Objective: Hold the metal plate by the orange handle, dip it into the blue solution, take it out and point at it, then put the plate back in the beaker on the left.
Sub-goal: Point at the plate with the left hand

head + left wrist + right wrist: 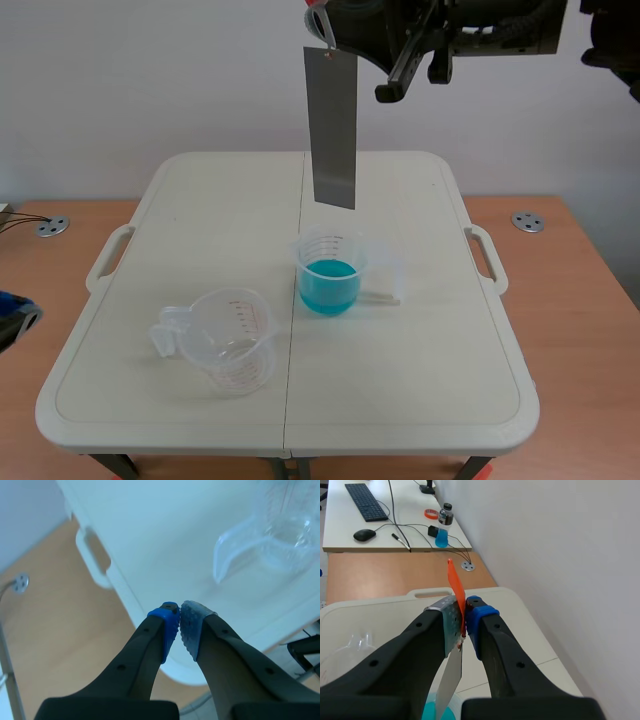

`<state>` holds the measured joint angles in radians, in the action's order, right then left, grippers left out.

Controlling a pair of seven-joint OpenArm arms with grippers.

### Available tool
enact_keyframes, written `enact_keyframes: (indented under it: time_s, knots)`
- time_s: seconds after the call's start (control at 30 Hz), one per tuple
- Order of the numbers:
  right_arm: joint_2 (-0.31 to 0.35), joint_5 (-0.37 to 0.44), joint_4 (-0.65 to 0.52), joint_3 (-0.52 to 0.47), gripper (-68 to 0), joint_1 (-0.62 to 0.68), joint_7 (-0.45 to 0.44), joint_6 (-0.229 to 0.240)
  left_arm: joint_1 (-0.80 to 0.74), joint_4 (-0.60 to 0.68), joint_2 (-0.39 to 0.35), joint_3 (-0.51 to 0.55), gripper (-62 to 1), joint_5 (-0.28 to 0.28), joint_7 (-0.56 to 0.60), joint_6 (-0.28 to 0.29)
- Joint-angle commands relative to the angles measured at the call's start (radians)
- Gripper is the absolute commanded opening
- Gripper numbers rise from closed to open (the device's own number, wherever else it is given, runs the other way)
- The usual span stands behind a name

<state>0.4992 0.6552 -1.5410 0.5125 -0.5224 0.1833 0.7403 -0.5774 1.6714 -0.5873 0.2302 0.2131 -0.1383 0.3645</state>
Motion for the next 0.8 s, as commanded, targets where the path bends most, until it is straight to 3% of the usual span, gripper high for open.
enact_keyframes:
  time_s: [0.0,0.1,0.37,0.57,0.77]
  knots:
    - [0.005,0.011,0.018,-0.001,-66.2,-0.043,-0.024,0.005,0.029,0.014,-0.001,-0.019,-54.7,0.008,0.01,0.014]
    - [0.001,0.011,0.071,0.009,-66.2,-0.063,-0.046,0.005,0.098,0.013,-0.001,-0.072,-54.7,0.007,0.01,0.052]
    - [-0.032,0.011,0.161,0.066,-66.2,-0.09,-0.06,0.005,0.285,-0.013,0.018,-0.28,-54.7,-0.002,0.006,0.055]
    - [-0.037,0.011,0.162,0.09,-66.2,-0.09,-0.059,0.005,0.43,-0.09,0.076,-0.417,-54.7,-0.054,-0.02,0.054]
    - [-0.043,0.011,0.162,0.09,-66.2,-0.09,-0.059,0.005,0.546,-0.181,0.147,-0.487,-54.7,-0.085,-0.02,0.05]
